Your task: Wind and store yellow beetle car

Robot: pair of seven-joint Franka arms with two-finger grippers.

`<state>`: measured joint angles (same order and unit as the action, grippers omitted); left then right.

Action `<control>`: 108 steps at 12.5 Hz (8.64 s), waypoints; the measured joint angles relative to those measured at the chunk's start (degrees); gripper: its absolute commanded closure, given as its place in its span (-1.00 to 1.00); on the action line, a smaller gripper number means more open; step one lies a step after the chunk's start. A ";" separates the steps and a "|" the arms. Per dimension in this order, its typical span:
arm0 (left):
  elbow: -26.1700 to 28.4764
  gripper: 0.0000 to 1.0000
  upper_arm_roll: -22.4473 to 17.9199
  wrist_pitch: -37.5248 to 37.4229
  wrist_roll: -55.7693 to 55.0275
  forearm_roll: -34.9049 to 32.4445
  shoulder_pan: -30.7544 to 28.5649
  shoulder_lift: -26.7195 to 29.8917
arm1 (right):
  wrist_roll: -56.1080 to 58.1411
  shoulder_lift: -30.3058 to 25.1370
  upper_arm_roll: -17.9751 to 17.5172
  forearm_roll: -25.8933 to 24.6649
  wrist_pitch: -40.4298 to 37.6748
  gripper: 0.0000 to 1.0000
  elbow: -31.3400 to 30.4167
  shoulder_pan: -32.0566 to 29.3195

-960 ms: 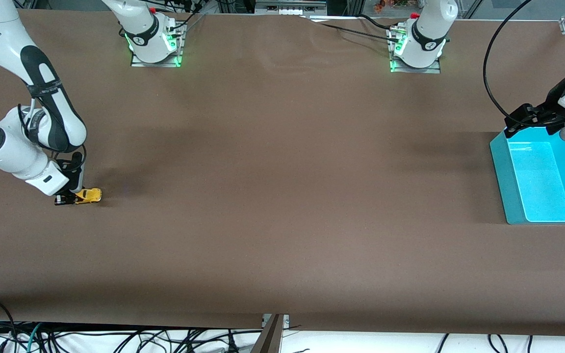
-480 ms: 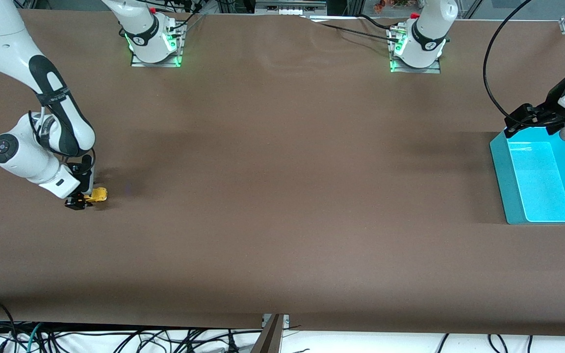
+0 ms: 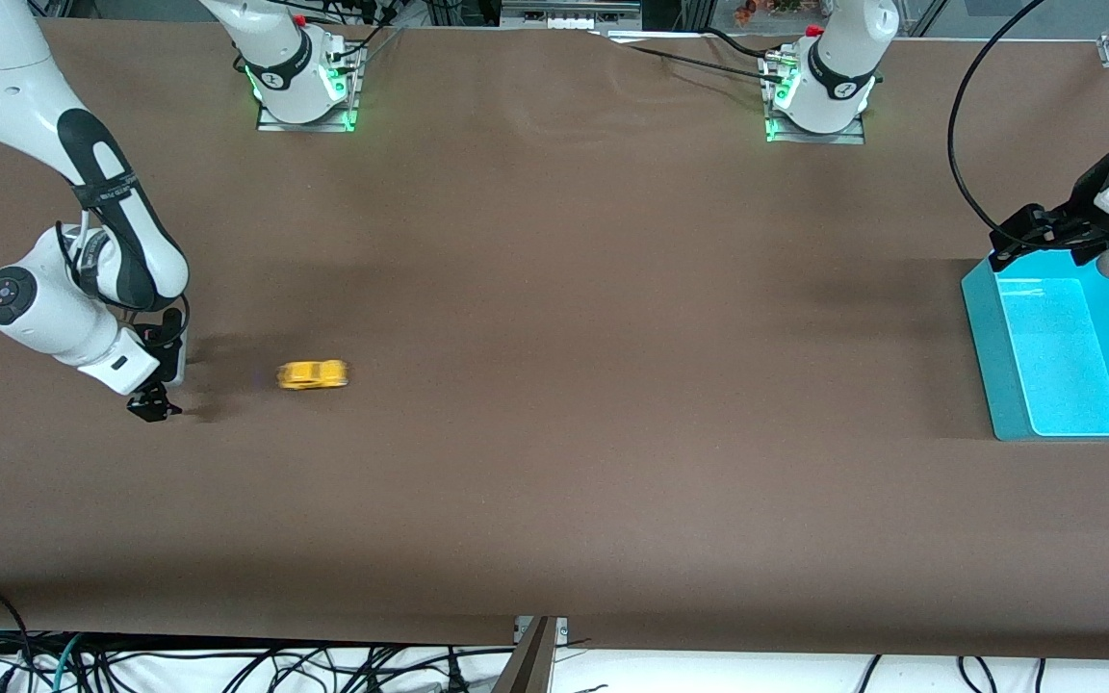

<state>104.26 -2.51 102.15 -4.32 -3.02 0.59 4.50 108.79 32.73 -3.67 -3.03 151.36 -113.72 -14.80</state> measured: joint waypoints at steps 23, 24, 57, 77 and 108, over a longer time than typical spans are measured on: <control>-0.15 -1.00 0.76 -5.95 14.09 0.00 1.63 -5.29 | -83.19 -10.05 -2.65 4.40 -48.51 -1.00 25.99 4.03; -0.14 -1.00 0.67 -5.95 20.13 0.00 1.55 -6.92 | -88.05 -10.38 -2.67 4.39 -51.14 -1.00 28.03 4.68; 19.18 0.94 3.36 30.19 90.30 -14.41 -12.42 -22.80 | -101.96 -22.54 0.62 0.32 -64.72 -1.00 32.57 9.73; 3.07 -1.00 2.72 34.76 104.61 -17.02 -29.32 -35.71 | -101.96 -22.54 0.75 0.32 -64.71 -1.00 32.58 9.88; -1.62 -1.00 0.89 -2.37 9.53 3.27 3.76 -5.89 | -102.33 -22.54 0.87 0.31 -64.65 -1.00 32.58 9.83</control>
<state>102.65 -1.61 99.78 5.20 0.25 4.35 -1.38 6.46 10.20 -2.80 -2.72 86.71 -81.14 -4.97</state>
